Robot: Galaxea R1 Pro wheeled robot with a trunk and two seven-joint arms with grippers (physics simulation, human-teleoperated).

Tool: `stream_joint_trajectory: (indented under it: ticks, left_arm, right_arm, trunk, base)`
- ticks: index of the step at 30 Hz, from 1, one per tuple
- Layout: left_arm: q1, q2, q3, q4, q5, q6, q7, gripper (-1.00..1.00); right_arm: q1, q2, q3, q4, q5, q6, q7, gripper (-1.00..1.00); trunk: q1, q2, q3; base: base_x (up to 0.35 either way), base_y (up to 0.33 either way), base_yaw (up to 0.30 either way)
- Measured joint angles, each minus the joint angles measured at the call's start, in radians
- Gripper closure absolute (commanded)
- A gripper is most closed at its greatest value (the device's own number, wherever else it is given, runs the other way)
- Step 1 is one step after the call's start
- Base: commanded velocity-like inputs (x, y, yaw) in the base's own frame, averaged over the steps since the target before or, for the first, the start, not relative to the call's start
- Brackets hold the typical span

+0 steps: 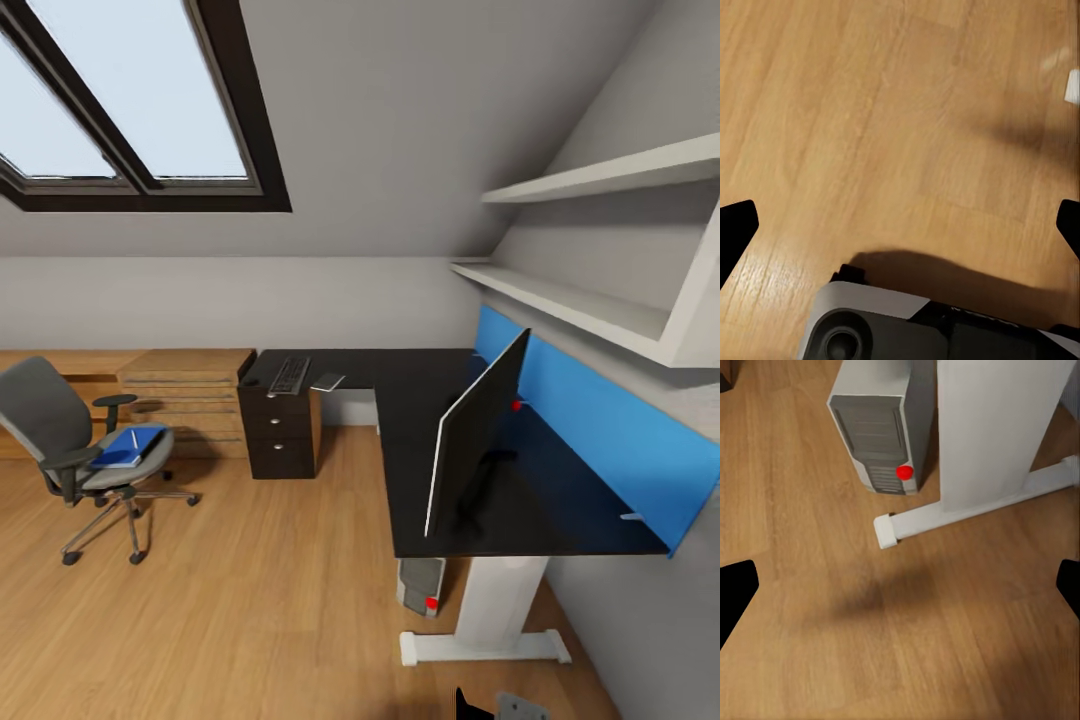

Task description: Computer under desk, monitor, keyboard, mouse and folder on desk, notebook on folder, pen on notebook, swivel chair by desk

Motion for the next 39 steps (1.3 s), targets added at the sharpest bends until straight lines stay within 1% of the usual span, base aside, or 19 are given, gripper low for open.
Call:
stream_joint_trajectory:
  ticks: [7,8,10,20,32,36,39]
  left_arm:
    - [0.0,0.0,0.0,0.001,0.0,0.0,0.0,-1.0]
    - [0.0,0.0,0.0,0.001,-0.001,0.0,0.0,-1.0]
    - [0.0,0.0,0.0,0.001,0.0,-0.001,0.001,-1.0]
    - [0.0,0.0,0.0,0.001,0.001,-0.002,0.001,-1.0]
    - [0.0,0.0,0.0,0.001,0.0,-0.002,0.0,-1.0]
    - [0.0,0.0,0.0,0.001,0.0,-0.002,0.0,-1.0]
    - [0.0,0.0,-0.001,0.0,-0.001,-0.002,0.0,-1.0]
  right_arm:
    - [0.0,0.0,0.0,0.0,0.0,0.0,0.0,-1.0]
    - [0.0,-0.001,-0.001,0.0,0.007,0.0,0.0,-1.0]
    - [0.0,-0.002,-0.001,0.0,0.033,0.001,0.0,-1.0]
    - [0.002,0.002,0.0,0.0,0.051,0.0,0.0,-1.0]
    - [0.003,-0.001,-0.001,0.0,0.052,-0.002,0.0,-1.0]
    - [0.003,-0.003,-0.002,-0.001,0.053,-0.025,0.0,-1.0]
    - [0.003,-0.006,-0.002,-0.001,0.053,-0.067,0.0,-1.0]
  trunk:
    - [0.0,0.0,0.0]
    - [0.0,0.0,0.0]
    - [0.0,0.0,0.0]
    - [0.0,0.0,0.0]
    - [0.0,0.0,0.0]
    - [0.0,0.0,0.0]
    - [0.0,0.0,0.0]
  base:
    - [0.0,-0.24,0.0]
    - [0.0,-0.177,0.0]
    - [0.0,-0.102,0.0]
    - [0.0,-0.032,0.0]
    - [0.0,-0.002,0.0]
    - [0.0,0.0,0.0]
    - [0.0,0.0,0.0]
